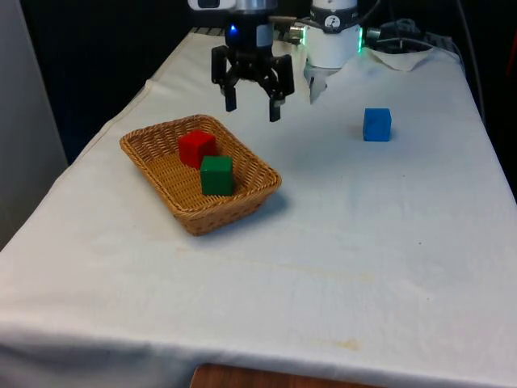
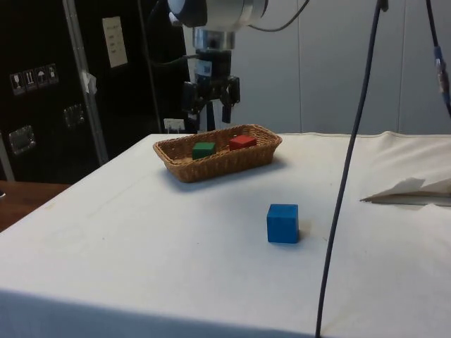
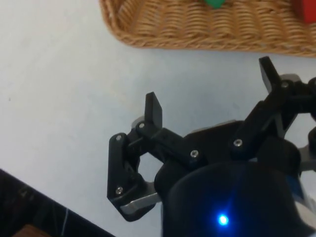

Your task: Pick up exactly two blocks and place them into the basket.

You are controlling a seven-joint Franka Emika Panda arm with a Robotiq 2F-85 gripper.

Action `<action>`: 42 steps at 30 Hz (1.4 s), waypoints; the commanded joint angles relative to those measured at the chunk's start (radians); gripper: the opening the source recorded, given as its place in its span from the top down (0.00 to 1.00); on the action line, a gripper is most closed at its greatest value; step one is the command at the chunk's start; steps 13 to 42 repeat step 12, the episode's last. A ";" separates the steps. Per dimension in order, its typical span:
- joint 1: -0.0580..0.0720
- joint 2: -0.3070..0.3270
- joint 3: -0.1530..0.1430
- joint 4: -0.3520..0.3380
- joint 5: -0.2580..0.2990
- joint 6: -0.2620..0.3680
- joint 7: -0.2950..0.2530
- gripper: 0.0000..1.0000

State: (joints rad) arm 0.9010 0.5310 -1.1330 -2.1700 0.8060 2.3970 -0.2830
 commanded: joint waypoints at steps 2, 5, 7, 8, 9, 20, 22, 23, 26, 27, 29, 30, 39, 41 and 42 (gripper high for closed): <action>0.026 -0.009 -0.013 -0.008 -0.017 0.004 0.018 0.00; 0.036 -0.021 -0.009 -0.005 -0.033 0.004 0.030 0.00; 0.040 -0.030 -0.004 -0.003 -0.041 0.005 0.036 0.00; 0.042 -0.033 -0.002 -0.002 -0.044 0.005 0.037 0.00; 0.044 -0.037 0.000 -0.001 -0.047 0.006 0.038 0.00; 0.027 -0.040 0.019 0.008 -0.047 0.000 0.032 0.00; 0.027 -0.040 0.019 0.008 -0.047 0.000 0.032 0.00; 0.027 -0.040 0.019 0.008 -0.047 0.000 0.032 0.00; 0.027 -0.040 0.019 0.008 -0.047 0.000 0.032 0.00; 0.027 -0.040 0.019 0.008 -0.047 0.000 0.032 0.00; 0.027 -0.040 0.019 0.008 -0.047 0.000 0.032 0.00; 0.027 -0.040 0.019 0.008 -0.047 0.000 0.032 0.00; 0.027 -0.040 0.019 0.008 -0.047 0.000 0.032 0.00; 0.027 -0.040 0.019 0.008 -0.047 0.000 0.032 0.00; 0.027 -0.040 0.019 0.008 -0.047 0.000 0.032 0.00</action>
